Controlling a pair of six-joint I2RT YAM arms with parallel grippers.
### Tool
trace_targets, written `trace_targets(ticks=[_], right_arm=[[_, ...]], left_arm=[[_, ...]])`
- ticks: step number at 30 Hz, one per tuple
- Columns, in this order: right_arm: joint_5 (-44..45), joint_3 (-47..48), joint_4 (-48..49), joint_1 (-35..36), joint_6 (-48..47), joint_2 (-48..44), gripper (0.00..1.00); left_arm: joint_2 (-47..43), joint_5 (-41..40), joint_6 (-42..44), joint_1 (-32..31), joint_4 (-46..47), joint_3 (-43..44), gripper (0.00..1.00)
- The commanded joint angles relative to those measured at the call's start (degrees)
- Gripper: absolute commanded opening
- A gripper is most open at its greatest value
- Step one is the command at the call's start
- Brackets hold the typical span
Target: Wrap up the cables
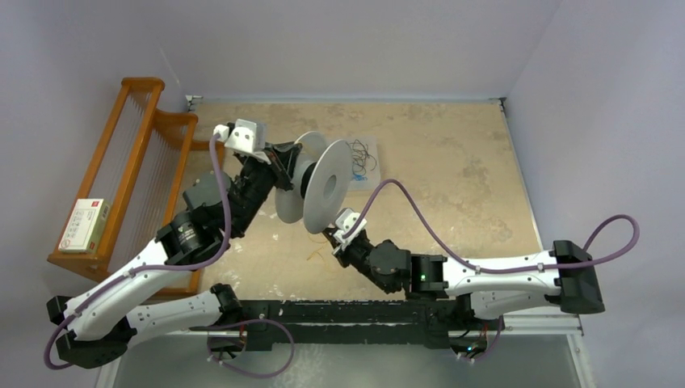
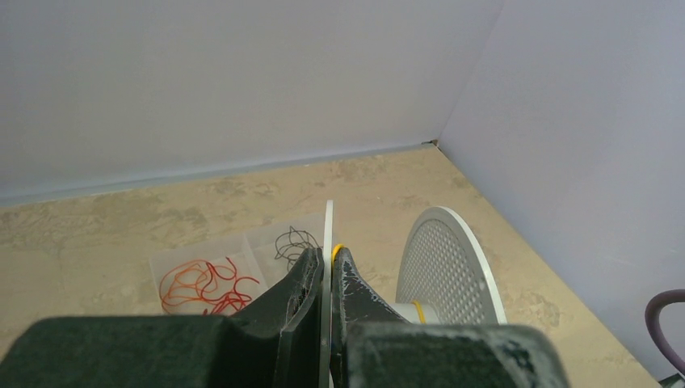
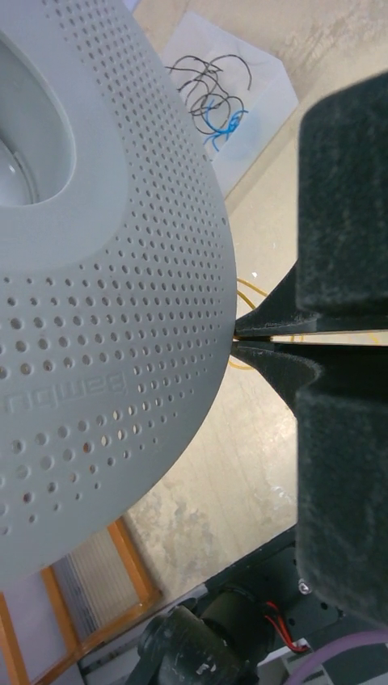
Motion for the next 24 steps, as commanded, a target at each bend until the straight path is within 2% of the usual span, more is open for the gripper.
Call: trace_targets(ticks=[1, 5, 8, 11, 14, 19, 24], right_arm=[[-1.4, -2.8, 5.0, 1.1, 5.0, 2.6, 0.04], [-0.2, -4.2, 6.1, 0.9, 6.6, 3.7, 0.20], [1.5, -5.5, 7.3, 0.6, 7.7, 4.1, 0.40], [3.1, -6.7, 9.3, 0.1, 7.9, 4.1, 0.54], [3.5, -8.2, 11.3, -0.6, 7.0, 3.6, 0.62], [1.6, -12.2, 14.2, -4.7, 5.5, 1.2, 0.67], [-1.3, -19.3, 25.0, -8.3, -2.8, -3.9, 0.74]], left_arm=[[-1.1, -4.9, -0.4, 0.8, 13.5, 0.7, 0.00], [-1.3, -5.0, -0.4, 0.8, 13.3, 1.5, 0.00], [-1.3, -4.7, -1.0, 0.8, 12.8, 2.6, 0.00], [-1.4, -4.1, -1.9, 0.8, 12.2, 3.6, 0.00], [-1.3, -3.9, -2.5, 0.8, 11.6, 4.5, 0.00], [-0.6, -4.0, -2.5, 0.8, 9.5, 7.4, 0.00], [0.0, -3.7, -2.8, 0.8, 8.0, 9.3, 0.00]])
